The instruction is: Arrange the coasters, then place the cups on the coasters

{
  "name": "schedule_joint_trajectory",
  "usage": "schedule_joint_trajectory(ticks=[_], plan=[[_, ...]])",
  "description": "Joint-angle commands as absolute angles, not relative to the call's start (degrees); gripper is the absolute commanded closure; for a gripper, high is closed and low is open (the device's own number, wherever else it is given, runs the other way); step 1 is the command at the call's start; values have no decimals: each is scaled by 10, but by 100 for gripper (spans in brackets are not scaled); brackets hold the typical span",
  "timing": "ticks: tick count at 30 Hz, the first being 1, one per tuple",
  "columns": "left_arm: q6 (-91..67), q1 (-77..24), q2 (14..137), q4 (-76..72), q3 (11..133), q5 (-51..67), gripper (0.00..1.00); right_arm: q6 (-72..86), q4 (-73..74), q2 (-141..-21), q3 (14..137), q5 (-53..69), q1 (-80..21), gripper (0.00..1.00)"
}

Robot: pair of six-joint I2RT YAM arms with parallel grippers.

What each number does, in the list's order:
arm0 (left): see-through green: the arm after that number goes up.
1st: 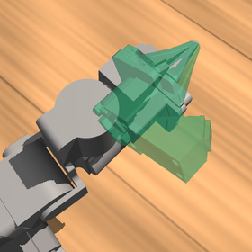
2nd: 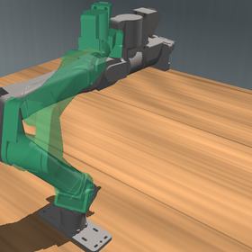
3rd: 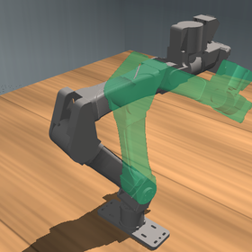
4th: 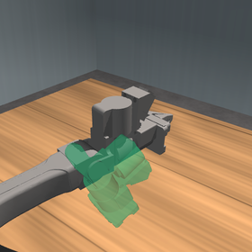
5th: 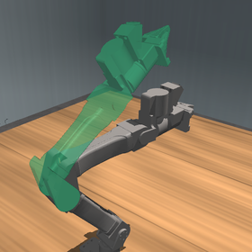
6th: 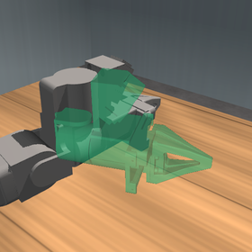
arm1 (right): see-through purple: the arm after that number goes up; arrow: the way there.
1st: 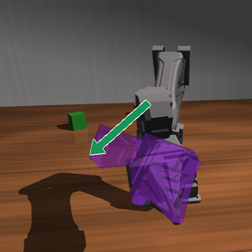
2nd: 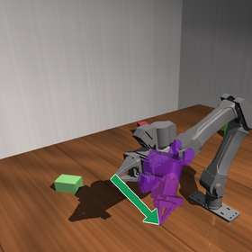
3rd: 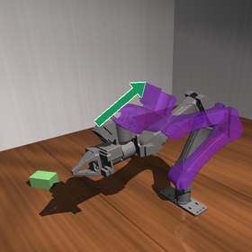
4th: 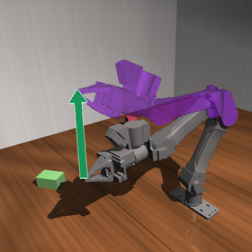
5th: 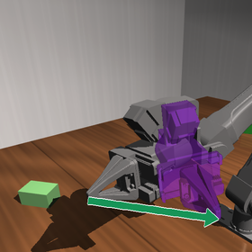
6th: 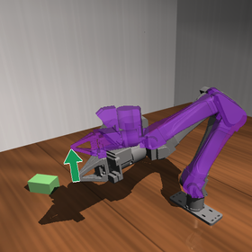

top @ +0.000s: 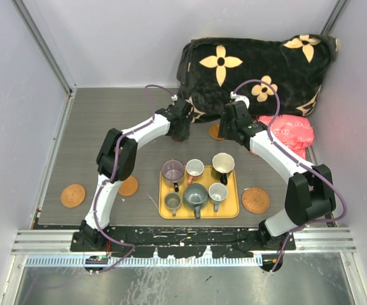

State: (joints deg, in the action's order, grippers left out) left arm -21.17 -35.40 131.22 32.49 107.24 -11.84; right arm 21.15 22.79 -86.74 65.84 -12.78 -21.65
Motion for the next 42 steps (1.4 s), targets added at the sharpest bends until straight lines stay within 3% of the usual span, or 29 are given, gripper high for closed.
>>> schedule_joint_trajectory(ticks=[1,18,42], plan=[[-207,-339,1254,339,1072,-135,46,215,207,-837,657,-131,-219,50],[-248,-201,1044,271,775,-235,48,209,181,-866,663,-84,-219,50],[-337,-152,1044,312,706,-249,51,201,172,-869,661,-80,-219,50]])
